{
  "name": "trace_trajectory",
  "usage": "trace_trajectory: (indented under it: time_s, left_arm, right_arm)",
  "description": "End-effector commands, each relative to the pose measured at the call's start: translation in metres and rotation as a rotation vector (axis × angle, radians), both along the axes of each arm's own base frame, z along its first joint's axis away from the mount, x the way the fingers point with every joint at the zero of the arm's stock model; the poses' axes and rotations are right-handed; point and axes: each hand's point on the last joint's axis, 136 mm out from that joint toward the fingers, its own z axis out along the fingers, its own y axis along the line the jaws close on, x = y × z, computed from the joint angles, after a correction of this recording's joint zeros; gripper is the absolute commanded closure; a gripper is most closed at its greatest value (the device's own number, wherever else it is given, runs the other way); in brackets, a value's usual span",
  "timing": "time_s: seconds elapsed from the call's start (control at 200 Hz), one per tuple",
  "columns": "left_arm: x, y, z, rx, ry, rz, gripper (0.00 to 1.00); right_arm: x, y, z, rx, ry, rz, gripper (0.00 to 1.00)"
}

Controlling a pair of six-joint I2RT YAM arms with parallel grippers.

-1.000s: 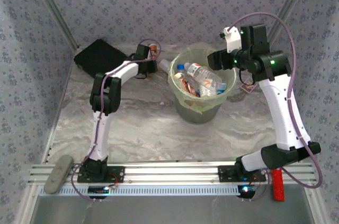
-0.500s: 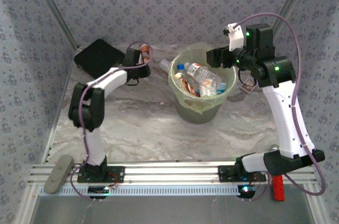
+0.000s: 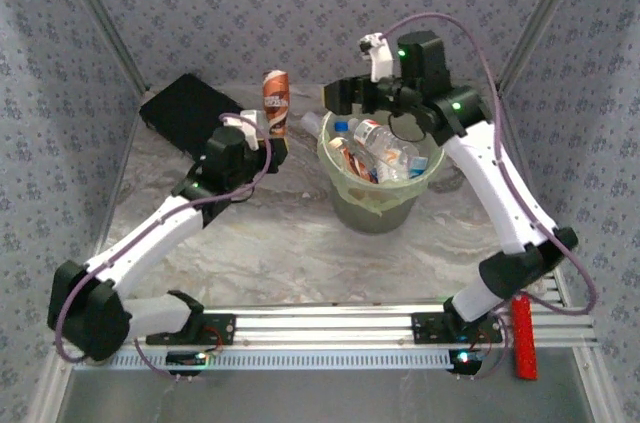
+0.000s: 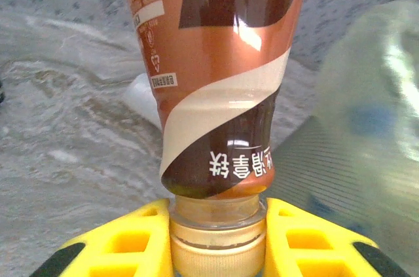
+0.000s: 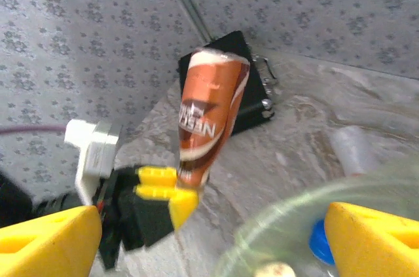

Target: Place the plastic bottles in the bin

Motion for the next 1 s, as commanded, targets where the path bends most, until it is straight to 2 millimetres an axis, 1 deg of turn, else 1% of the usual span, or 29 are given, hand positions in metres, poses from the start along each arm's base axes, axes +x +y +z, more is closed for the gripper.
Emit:
trace_trajectory:
  time_s: [0.0, 0.075, 0.095, 0.115, 0.185, 0.28, 0.395, 0.52, 0.575, 0.62, 0.71, 0.76, 0.885, 0.994]
  left_arm:
    - [-0.014, -0.007, 0.042, -0.102, -0.130, -0.015, 0.73]
    - [-0.023, -0.011, 0.049, -0.113, -0.140, -0.034, 0.73]
    - [-0.024, -0.013, 0.050, -0.116, -0.143, -0.039, 0.73]
    - [-0.026, -0.014, 0.053, -0.120, -0.148, -0.041, 0.73]
    - [-0.029, -0.018, 0.056, -0.133, -0.153, -0.054, 0.73]
    - [-0.032, -0.021, 0.060, -0.145, -0.160, -0.065, 0.73]
    - [-0.033, -0.024, 0.061, -0.149, -0.161, -0.075, 0.73]
    - [-0.034, -0.027, 0.064, -0.159, -0.160, -0.084, 0.73]
    - [-0.035, -0.028, 0.066, -0.163, -0.163, -0.087, 0.73]
    - [-0.035, -0.029, 0.066, -0.164, -0.163, -0.088, 0.73]
    - [-0.035, -0.029, 0.068, -0.163, -0.164, -0.088, 0.73]
    - [-0.035, -0.029, 0.069, -0.164, -0.164, -0.089, 0.72]
    - [-0.036, -0.028, 0.071, -0.163, -0.171, -0.088, 0.62]
    - [-0.037, -0.026, 0.073, -0.167, -0.176, -0.084, 0.52]
  right_arm:
    - [0.003, 0.027, 0.017, 0.074, 0.007, 0.048, 0.08]
    - [0.005, 0.048, 0.011, 0.070, 0.021, 0.097, 0.07]
    - [0.004, 0.052, 0.012, 0.074, 0.022, 0.109, 0.07]
    - [0.005, 0.058, 0.008, 0.070, 0.030, 0.119, 0.07]
    - [0.008, 0.071, 0.004, 0.061, 0.034, 0.142, 0.06]
    - [0.011, 0.083, -0.004, 0.055, 0.055, 0.172, 0.06]
    - [0.015, 0.092, -0.011, 0.058, 0.067, 0.185, 0.08]
    - [0.023, 0.097, -0.022, 0.053, 0.091, 0.187, 0.13]
    - [0.024, 0.099, -0.024, 0.052, 0.096, 0.192, 0.21]
    - [0.023, 0.099, -0.024, 0.050, 0.095, 0.195, 0.26]
    - [0.024, 0.095, -0.021, 0.042, 0.077, 0.176, 0.28]
    - [0.025, 0.092, -0.017, 0.042, 0.065, 0.170, 0.32]
    - [0.026, 0.087, -0.008, 0.047, 0.034, 0.154, 0.39]
    - [0.025, 0.085, 0.004, 0.058, 0.006, 0.155, 0.42]
